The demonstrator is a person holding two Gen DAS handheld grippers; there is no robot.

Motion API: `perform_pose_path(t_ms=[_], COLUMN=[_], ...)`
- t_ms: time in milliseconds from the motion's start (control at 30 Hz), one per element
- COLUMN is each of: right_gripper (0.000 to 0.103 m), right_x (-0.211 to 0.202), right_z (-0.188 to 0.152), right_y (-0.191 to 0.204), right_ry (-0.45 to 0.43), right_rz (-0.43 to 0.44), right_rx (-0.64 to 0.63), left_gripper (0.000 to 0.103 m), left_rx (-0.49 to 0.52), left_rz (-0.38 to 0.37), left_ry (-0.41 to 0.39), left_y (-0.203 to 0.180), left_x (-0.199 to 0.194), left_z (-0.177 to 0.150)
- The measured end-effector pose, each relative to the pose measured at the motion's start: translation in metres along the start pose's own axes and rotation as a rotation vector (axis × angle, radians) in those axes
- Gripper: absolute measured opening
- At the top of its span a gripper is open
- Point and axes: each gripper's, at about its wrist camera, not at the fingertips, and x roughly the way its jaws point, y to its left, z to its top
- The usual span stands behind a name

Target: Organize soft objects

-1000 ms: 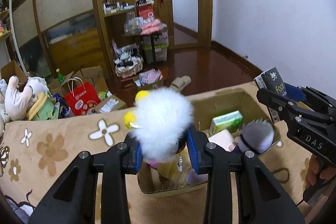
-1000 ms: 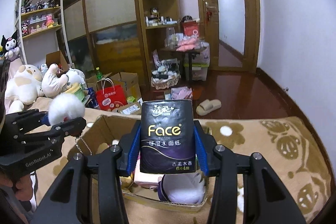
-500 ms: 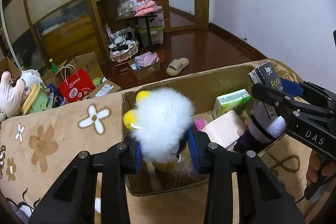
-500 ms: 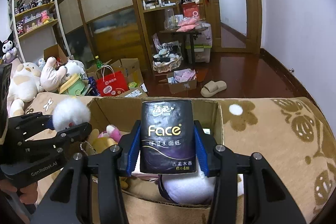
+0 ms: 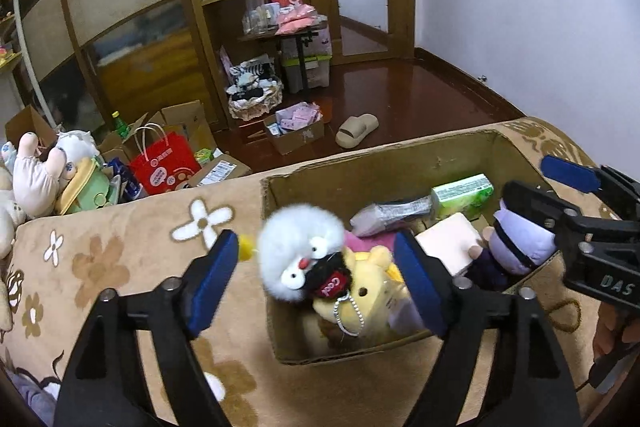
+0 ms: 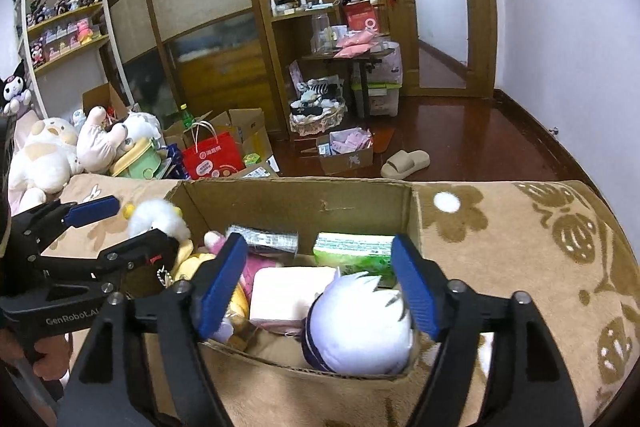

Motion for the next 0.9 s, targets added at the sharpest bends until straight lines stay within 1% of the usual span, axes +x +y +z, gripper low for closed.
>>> perform_pose_path(t_ms=[67, 200, 333, 467, 600, 767, 900], right_gripper=[0.087, 0.09, 0.103, 0.103, 0.103, 0.103, 0.103], right_x=[-0.005, -0.017, -0.035, -0.05, -0.069, -0.093, -0.111], right_z=[0.0, 0.002, 0.003, 0.003, 0.001, 0.0, -0.003], right_y=[-0.003, -0.006, -0.01, -0.009, -0.003, 0.003, 0.008], right_ry=[-0.008, -0.024, -0.063, -0.084, -0.107, -0.133, -0.154], right_rz=[-0.004, -0.012, -0.024, -0.032, -0.059, -0.07, -0.085], right_rx=[0.01, 0.025, 0.039, 0.039, 0.016, -0.002, -0.018], left_gripper=[0.083, 0.091, 0.095, 0.096, 0.096, 0.096, 0.097], left_rx=[-0.003, 0.001, 0.0, -0.034, -0.055, -0.105, -0.103], left_rz=[0.004, 0.027, 0.044, 0.051, 0.059, 0.054, 0.07], left_ry=[-0.007, -0.032, -0.065, -0.086, -0.105, -0.133, -0.161], left_y=[0.002, 0.003, 0.004, 0.009, 0.014, 0.022, 0.024], left_x=[-0.003, -0.014, -0.031, -0.049, -0.068, -0.094, -0.112], left_z=[0.001, -0.002, -0.003, -0.007, -0.009, -0.013, -0.018])
